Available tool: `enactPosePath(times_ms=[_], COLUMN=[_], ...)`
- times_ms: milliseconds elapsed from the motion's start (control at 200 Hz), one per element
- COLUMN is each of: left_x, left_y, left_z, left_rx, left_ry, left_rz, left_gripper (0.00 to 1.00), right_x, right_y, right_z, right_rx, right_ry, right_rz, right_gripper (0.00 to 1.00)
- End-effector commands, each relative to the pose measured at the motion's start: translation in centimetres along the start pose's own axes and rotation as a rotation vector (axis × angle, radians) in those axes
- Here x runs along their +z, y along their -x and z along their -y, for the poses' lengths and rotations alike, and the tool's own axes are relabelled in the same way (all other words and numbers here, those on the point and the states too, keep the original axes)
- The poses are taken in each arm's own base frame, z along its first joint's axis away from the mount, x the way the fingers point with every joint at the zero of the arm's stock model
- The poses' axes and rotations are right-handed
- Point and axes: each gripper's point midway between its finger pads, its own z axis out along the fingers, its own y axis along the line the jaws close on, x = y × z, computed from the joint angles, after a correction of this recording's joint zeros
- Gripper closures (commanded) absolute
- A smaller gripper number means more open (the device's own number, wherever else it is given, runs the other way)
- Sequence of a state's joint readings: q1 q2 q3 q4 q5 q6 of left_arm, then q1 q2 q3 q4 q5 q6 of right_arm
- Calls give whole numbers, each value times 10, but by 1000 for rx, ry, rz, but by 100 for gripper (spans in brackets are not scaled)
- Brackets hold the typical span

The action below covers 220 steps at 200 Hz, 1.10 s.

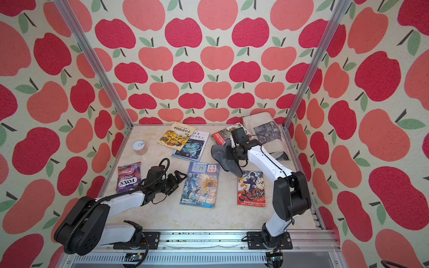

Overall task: Wipe the cover of the book
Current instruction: Place the cleaning item at the center of the board, then adjust the book at the center of the board.

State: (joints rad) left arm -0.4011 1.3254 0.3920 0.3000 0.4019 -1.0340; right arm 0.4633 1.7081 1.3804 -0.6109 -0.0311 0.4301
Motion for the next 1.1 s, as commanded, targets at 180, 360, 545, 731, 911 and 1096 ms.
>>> enactPosePath(times_ms=[180, 360, 545, 731, 911, 1096], left_x=[9, 10, 17, 27, 25, 25], left_y=[-8, -9, -11, -18, -14, -16], left_z=[0, 2, 7, 13, 32, 88], left_rx=[-3, 4, 15, 20, 173, 371], left_ry=[8, 20, 14, -1, 101, 62], left_rz=[-26, -41, -53, -93, -67, -19], left_gripper=[1, 1, 1, 1, 1, 1], right_x=[55, 6, -33, -39, -5, 3], right_y=[-16, 18, 13, -11, -27, -20], right_z=[30, 25, 12, 7, 36, -4], right_rx=[-97, -145, -158, -201, -100, 11], right_ry=[-148, -181, -127, -50, -110, 178], right_rz=[-164, -39, 19, 53, 2, -82], right_gripper=[47, 18, 1, 1, 1, 1])
